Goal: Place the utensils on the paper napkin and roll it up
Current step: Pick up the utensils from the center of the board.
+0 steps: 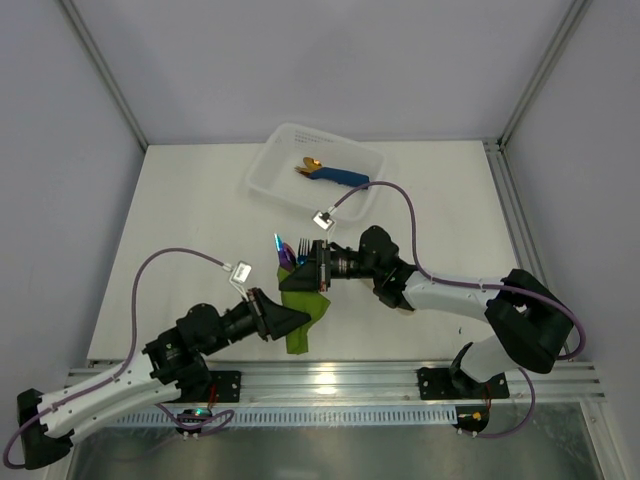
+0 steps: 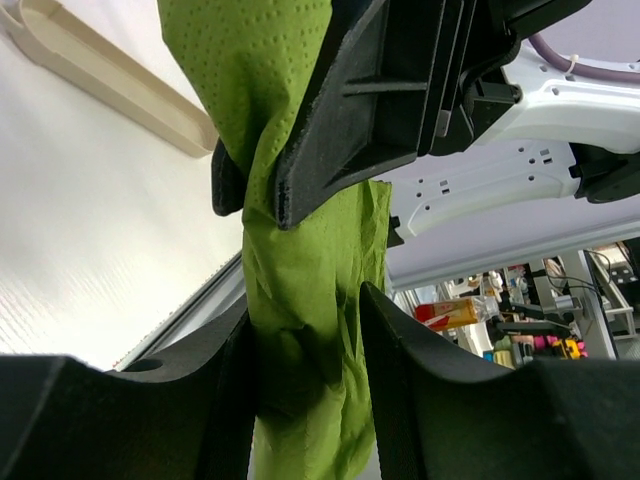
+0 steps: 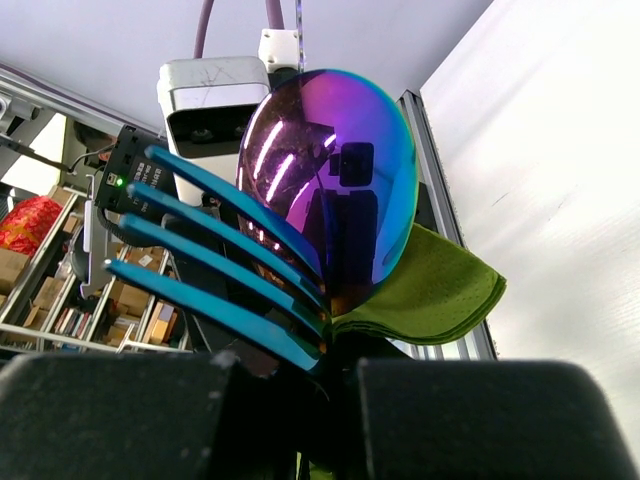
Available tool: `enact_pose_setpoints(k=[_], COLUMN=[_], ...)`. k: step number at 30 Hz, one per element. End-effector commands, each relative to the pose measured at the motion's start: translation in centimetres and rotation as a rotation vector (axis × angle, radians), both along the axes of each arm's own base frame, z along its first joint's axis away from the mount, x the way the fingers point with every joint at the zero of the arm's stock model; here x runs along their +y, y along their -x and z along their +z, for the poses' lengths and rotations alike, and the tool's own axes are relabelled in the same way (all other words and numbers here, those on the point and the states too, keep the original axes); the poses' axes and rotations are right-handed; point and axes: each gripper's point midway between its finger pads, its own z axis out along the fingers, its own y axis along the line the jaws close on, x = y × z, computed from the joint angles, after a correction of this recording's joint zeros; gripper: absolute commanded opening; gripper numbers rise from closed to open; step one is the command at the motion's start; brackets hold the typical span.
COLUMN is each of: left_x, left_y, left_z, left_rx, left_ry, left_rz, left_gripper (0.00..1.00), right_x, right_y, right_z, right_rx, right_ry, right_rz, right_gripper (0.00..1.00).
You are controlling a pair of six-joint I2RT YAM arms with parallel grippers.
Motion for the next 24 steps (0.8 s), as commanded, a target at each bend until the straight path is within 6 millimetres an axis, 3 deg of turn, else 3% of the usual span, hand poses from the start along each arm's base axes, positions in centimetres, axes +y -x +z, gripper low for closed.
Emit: enact_pose_setpoints(k=[1, 12, 17, 18, 24], left_x=[-0.3, -1.3, -1.1, -1.1, -1.2], left_y=[0.6, 1.0, 0.9, 0.8, 0.4], left_z=[0.9, 0.2, 0.2, 0.0, -0.2], left_rx=[0.0, 0.017, 0.02, 0.025, 0.029], left_ry=[0.05, 0.029, 0.024, 0.013, -0.009], left_rz=[-0.036, -0.07, -0.057, -0.053, -0.039], left_gripper=[0.43, 0.36, 0.2, 0.13, 0.01], right_x=[0.2, 0.3, 0.4, 0.4, 0.4], right_y=[-0.1, -0.4, -0.3, -0.3, -0.1], right_z=[3.0, 3.2, 3.2, 3.2, 3.2], right_rx=[-0.069, -0.068, -0.067, -0.068, -0.077], right_ry=[-0.09, -0.091, -0.091, -0.09, -0.084], right_rz=[-0.001, -0.01, -0.004, -0.004, 0.013], right_gripper=[0.04, 0.04, 0.04, 0.04, 0.04])
